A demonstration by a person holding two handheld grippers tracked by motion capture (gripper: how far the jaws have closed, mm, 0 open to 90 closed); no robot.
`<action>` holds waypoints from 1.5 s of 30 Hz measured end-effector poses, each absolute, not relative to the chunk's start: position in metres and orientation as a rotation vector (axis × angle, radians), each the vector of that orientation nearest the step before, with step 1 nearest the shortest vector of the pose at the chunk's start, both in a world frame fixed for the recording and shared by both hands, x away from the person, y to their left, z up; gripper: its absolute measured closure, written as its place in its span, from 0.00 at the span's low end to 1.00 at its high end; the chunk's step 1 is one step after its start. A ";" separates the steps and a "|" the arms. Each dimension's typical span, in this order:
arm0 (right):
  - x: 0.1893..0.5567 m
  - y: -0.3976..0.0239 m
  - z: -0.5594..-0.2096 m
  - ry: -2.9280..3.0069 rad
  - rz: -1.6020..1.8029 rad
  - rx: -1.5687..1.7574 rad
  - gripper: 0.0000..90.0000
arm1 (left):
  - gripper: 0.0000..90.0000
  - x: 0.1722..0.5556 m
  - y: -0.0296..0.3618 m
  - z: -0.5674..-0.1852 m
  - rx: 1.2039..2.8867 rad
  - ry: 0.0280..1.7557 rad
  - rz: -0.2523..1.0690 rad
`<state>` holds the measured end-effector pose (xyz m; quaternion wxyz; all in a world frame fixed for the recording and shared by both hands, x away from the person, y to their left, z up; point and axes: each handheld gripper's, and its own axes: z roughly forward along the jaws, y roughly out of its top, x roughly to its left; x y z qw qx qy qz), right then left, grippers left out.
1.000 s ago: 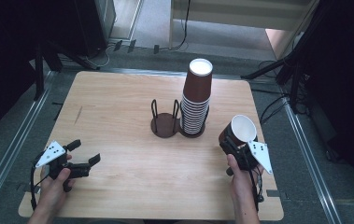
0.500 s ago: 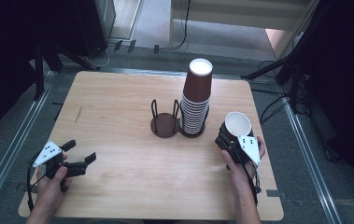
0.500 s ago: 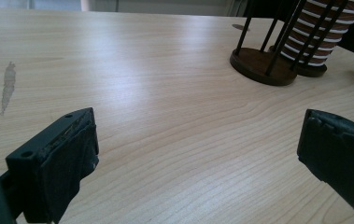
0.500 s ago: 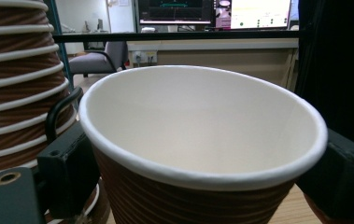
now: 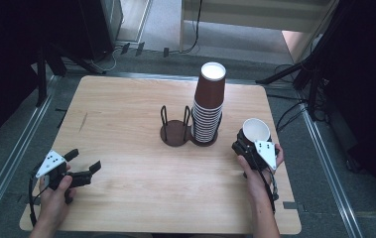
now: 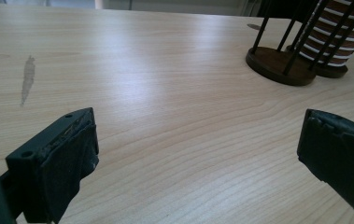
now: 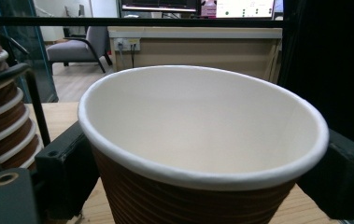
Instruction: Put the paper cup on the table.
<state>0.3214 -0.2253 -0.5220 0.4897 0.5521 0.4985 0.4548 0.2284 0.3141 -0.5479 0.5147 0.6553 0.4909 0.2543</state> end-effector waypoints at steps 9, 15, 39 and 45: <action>0.330 -0.229 -0.525 1.212 1.106 1.351 0.11 | 0.00 0.227 0.308 -0.550 1.592 1.181 0.674; 0.333 -0.231 -0.530 1.250 1.076 1.351 0.11 | 0.00 0.228 0.309 -0.550 1.589 1.172 0.655; 0.328 -0.233 -0.529 1.390 1.108 1.367 0.00 | 0.00 0.229 0.312 -0.551 1.571 1.178 0.631; 0.322 -0.236 -0.523 1.397 1.123 1.367 0.00 | 0.00 0.228 0.312 -0.551 1.558 1.181 0.627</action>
